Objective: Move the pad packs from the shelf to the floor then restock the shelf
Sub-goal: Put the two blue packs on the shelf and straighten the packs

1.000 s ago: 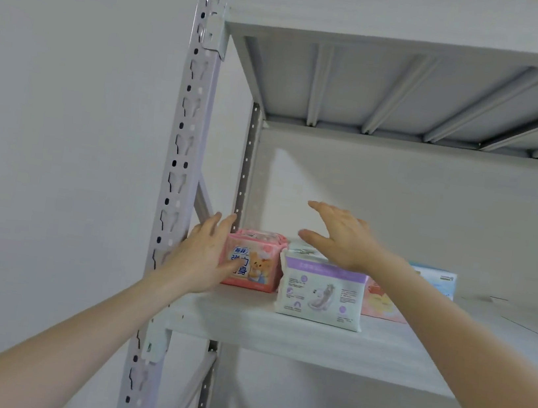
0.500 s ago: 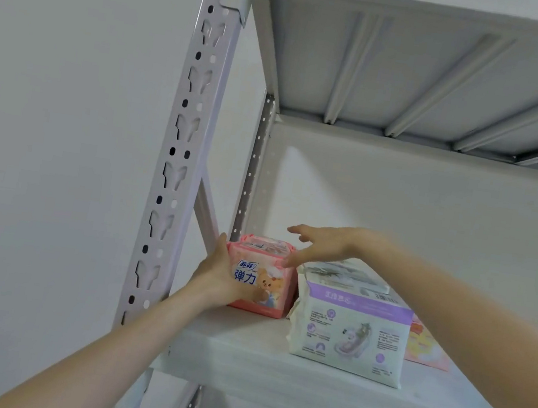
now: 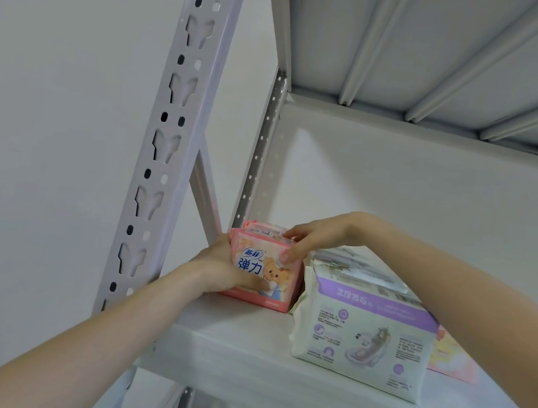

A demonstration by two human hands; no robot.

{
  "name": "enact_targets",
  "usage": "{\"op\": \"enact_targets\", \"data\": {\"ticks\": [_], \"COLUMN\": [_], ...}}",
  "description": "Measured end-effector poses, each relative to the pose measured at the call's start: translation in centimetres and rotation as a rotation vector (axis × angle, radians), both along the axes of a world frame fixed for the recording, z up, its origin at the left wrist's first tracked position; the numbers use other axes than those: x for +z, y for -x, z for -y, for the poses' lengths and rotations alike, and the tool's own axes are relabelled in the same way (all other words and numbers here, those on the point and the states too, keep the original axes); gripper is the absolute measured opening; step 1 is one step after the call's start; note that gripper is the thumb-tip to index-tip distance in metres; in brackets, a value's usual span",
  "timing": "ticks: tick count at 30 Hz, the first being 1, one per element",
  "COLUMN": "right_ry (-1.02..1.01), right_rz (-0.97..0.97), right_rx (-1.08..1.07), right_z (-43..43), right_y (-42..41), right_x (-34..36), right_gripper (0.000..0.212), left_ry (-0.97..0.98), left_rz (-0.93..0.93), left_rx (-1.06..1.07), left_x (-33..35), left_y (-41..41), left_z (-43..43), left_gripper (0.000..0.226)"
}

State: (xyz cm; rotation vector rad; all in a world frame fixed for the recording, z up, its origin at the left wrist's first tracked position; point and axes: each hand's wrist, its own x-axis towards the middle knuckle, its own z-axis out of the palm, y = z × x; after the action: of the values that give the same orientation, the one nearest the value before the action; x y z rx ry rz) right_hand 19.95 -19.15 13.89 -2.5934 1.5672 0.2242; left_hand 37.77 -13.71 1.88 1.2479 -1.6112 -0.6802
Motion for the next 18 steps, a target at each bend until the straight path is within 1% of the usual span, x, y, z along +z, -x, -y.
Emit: {"op": "enact_targets", "data": {"ticks": [3, 6, 7, 10, 12, 14, 17, 18], "right_ry": [0.024, 0.037, 0.042, 0.058, 0.069, 0.086, 0.117, 0.125], "right_rz": [0.007, 0.000, -0.004, -0.005, 0.004, 0.030, 0.127, 0.173], "right_rx": [0.001, 0.003, 0.002, -0.003, 0.001, 0.004, 0.006, 0.008], "right_z": [-0.3, -0.6, -0.8, -1.2, -1.5, -1.9, -2.9, -3.4], "right_y": [-0.4, -0.6, -0.7, -0.7, -0.7, -0.5, 0.6, 1.2], "right_x": [0.0, 0.0, 0.0, -0.2, -0.4, -0.5, -0.1, 0.2], "right_gripper": [0.091, 0.088, 0.088, 0.085, 0.083, 0.085, 0.091, 0.091], "left_ry": [0.003, 0.029, 0.033, 0.038, 0.029, 0.043, 0.123, 0.154], "left_rz": [-0.034, -0.061, -0.065, -0.059, -0.048, -0.024, -0.010, -0.018], "left_rx": [0.044, 0.039, 0.025, 0.028, 0.066, 0.136, 0.259, 0.276], "left_x": [0.0, -0.1, 0.0, 0.0, 0.0, 0.0, -0.1, -0.2], "left_y": [-0.3, -0.3, -0.2, -0.1, -0.1, 0.0, 0.1, 0.2], "left_z": [0.0, -0.2, -0.3, -0.4, -0.4, -0.8, -1.4, -1.7], "left_gripper": [0.098, 0.081, 0.080, 0.092, 0.103, 0.110, 0.116, 0.114]}}
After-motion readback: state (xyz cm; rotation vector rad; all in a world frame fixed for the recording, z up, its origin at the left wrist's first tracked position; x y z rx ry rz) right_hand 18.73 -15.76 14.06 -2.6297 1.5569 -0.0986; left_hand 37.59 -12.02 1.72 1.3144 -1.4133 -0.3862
